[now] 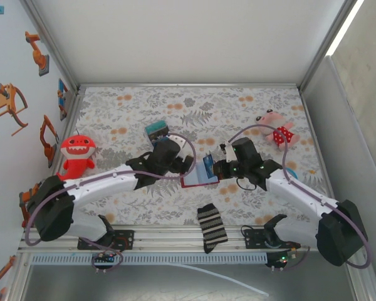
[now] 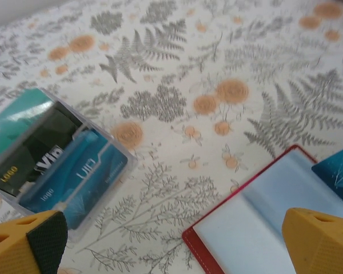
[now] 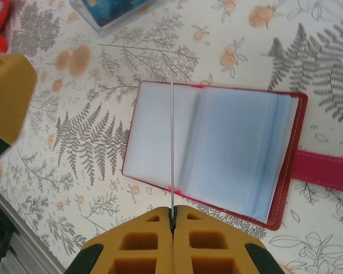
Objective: Take the credit cards out of the card holder
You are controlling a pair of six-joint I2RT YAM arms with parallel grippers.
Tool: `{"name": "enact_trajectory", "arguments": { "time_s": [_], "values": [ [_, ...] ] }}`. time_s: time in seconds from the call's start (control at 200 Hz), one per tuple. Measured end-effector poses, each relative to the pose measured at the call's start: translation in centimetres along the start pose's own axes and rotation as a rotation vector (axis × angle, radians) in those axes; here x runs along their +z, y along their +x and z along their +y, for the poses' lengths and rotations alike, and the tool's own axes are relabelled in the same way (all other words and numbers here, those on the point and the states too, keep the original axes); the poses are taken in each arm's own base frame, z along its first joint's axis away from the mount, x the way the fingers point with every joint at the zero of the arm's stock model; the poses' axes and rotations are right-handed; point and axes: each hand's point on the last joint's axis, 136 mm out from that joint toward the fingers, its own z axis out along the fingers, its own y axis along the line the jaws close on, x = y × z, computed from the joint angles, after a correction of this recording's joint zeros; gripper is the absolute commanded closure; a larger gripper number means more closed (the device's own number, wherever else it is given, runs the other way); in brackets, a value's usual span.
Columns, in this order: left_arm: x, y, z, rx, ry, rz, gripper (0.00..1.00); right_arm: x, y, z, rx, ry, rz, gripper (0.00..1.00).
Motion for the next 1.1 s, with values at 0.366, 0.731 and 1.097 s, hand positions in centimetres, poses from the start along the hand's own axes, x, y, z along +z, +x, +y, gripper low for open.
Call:
{"name": "enact_trajectory", "arguments": {
  "time_s": [0.366,0.731,1.097],
  "values": [
    [-4.3,-2.5,0.4,-0.038,0.279,-0.115,0.04,-2.5,-1.7,6.5,-0.377,-0.167,-0.010,1.00],
    [-7.4,-2.0,-4.7,0.095,0.667,-0.075,0.19,-3.0,-0.5,9.0,-0.591,-0.270,0.107,1.00],
    [-7.9,-0.5,-7.3,0.153,0.849,-0.007,0.46,-3.2,0.8,10.1,-0.656,-0.365,0.189,1.00]
  ]
}}
